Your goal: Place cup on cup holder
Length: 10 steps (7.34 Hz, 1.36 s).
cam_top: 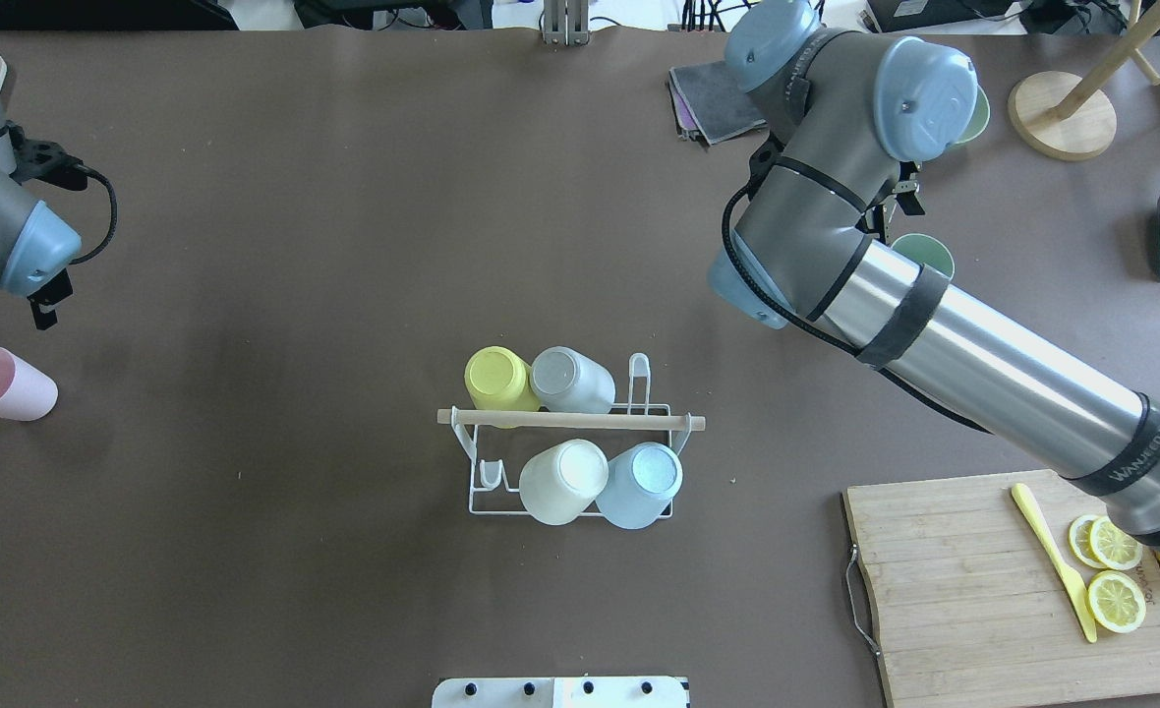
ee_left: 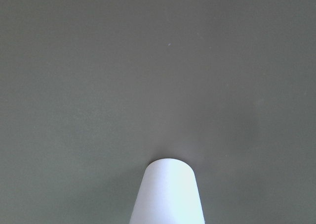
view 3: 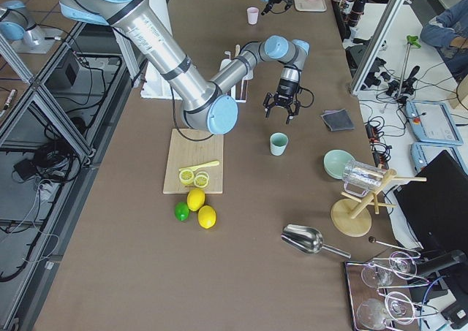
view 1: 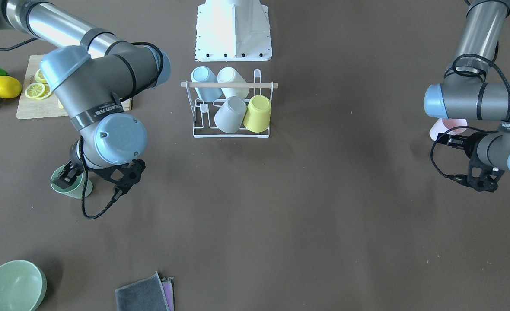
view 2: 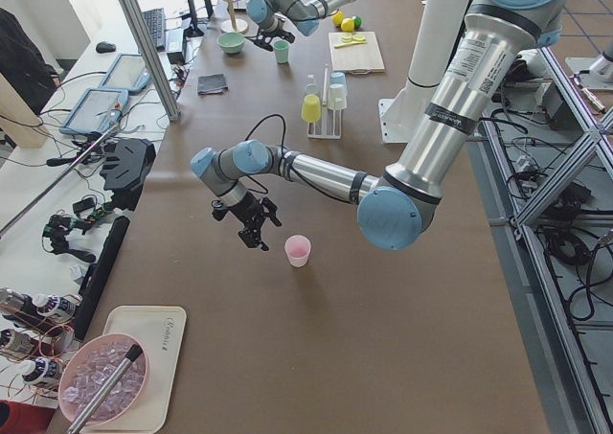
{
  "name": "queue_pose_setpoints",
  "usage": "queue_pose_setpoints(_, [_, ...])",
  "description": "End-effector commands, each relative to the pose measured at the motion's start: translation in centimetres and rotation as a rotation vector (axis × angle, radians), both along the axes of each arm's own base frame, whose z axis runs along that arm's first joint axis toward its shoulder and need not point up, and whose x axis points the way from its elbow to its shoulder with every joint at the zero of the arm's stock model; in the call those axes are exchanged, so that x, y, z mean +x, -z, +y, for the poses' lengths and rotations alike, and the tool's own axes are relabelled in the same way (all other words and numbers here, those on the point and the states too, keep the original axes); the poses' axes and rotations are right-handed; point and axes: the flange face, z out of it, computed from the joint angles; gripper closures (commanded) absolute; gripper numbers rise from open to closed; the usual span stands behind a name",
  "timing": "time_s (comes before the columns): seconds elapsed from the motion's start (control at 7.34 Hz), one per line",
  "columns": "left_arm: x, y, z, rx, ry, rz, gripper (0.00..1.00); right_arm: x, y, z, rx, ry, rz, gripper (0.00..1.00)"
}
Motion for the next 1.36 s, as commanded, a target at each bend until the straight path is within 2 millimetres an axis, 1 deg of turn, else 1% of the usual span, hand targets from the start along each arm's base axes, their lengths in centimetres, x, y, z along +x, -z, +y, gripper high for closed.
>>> queue_pose_setpoints(0.0, [0.7, -2.3, -0.2, 0.006, -0.007, 0.003, 0.02, -2.3, -0.2, -2.8, 0.062, 0.206, 0.063, 0.0])
queue_pose_setpoints(0.14, [1.7, -3.3, 0.2, -0.016, -0.023, -0.007, 0.02, -4.7, -0.3, -3.6, 0.109, 0.27, 0.088, 0.0])
queue_pose_setpoints(0.27, [2.7, -3.8, 0.4, -0.033, -0.039, -0.016, 0.02, -6.6, -0.5, -3.6, 0.13, 0.3, 0.107, 0.0])
queue_pose_setpoints(0.41, [3.2, -3.9, 0.7, -0.037, -0.048, -0.019, 0.02, -7.7, -1.3, -3.1, 0.135, 0.322, 0.122, 0.0])
queue_pose_setpoints(0.54, [3.3, -4.1, 0.9, -0.061, -0.045, -0.017, 0.02, -8.2, -1.9, -2.8, 0.153, 0.38, 0.16, 0.0])
queue_pose_setpoints(0.68, [4.0, -5.1, 1.6, -0.115, -0.043, 0.013, 0.02, -7.9, -3.2, -2.7, 0.15, 0.437, 0.182, 0.0])
queue_pose_setpoints(0.82, [4.8, -5.8, 2.3, -0.136, -0.07, 0.011, 0.02, -7.9, -4.1, -2.4, 0.141, 0.441, 0.19, 0.0])
queue_pose_setpoints(0.95, [5.1, -5.8, 2.7, -0.167, -0.076, -0.002, 0.02, -7.6, -5.5, -2.1, 0.127, 0.44, 0.199, 0.0])
queue_pose_setpoints(1.09, [5.4, -6.1, 3.2, -0.178, -0.105, 0.009, 0.02, -7.5, -5.9, -2.0, 0.12, 0.436, 0.195, 0.0])
queue_pose_setpoints(1.23, [6.2, -6.2, 3.9, -0.198, -0.132, 0.003, 0.02, -7.5, -5.8, -2.1, 0.114, 0.432, 0.188, 0.0])
